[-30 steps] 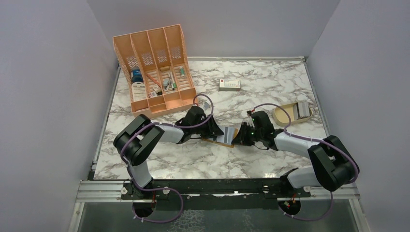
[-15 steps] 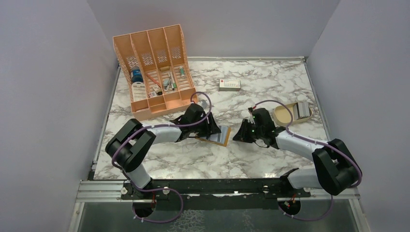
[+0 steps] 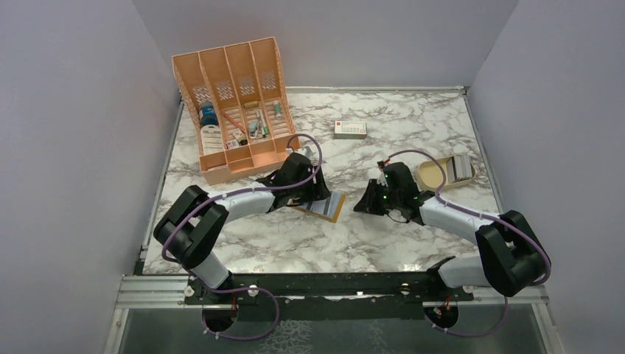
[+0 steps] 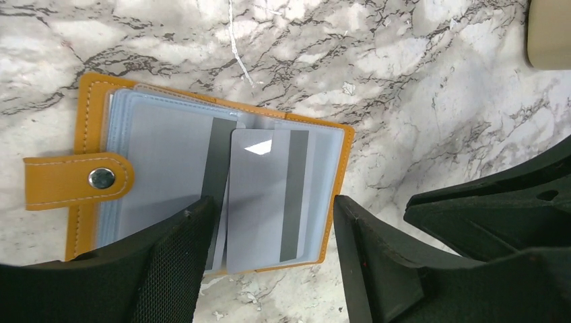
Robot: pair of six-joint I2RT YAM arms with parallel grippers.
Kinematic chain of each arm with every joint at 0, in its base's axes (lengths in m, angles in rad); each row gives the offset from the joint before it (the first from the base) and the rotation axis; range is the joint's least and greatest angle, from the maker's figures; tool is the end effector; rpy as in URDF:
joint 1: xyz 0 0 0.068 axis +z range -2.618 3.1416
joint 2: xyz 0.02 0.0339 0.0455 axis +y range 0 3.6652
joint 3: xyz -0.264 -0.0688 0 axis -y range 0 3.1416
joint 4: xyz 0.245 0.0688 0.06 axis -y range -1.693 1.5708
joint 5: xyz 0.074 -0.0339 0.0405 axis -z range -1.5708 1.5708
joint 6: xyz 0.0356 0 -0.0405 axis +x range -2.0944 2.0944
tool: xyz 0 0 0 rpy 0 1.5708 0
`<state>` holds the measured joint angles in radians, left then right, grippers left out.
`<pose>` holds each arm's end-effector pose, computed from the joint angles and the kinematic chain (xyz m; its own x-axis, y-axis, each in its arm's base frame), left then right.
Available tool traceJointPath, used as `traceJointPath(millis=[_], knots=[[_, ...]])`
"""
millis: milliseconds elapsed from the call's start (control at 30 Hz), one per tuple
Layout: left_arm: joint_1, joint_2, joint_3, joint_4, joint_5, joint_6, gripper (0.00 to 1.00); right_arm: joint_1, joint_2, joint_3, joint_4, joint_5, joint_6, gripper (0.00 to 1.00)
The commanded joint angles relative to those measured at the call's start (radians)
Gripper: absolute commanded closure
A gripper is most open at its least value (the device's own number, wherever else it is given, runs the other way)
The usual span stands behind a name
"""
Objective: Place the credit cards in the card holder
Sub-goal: Insert the credit card into the card holder.
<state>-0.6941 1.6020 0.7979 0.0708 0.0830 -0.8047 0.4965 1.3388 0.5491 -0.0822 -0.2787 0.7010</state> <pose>0.2462 -0.2087 0.1693 -0.8502 -0.2267 -0.4751 0.1041 0.8123 -0.5739 0.2099 0.1249 0.1558 -0.9102 0.2122 -0.3558 -0.0348 0.8168 0.5759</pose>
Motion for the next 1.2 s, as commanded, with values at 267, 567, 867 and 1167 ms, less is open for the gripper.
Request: traceJointPath(millis=[267, 567, 867, 1167], knots=[[0.001, -0.053, 0.046, -0.061, -0.037, 0.102, 0.35, 0.005, 0.032, 0.014, 0.09, -0.034, 0.022, 0.86], [0.005, 0.012, 0.062, -0.022, 0.058, 0.11, 0.33, 0.015, 0.104, 0.011, 0.197, -0.093, 0.103, 0.84], [0.007, 0.065, 0.074, -0.015, 0.101, 0.11, 0.33, 0.024, 0.179, -0.004, 0.266, -0.109, 0.123, 0.84], [0.007, 0.072, 0.067, 0.011, 0.141, 0.097, 0.34, 0.028, 0.239, -0.006, 0.327, -0.117, 0.132, 0.85]])
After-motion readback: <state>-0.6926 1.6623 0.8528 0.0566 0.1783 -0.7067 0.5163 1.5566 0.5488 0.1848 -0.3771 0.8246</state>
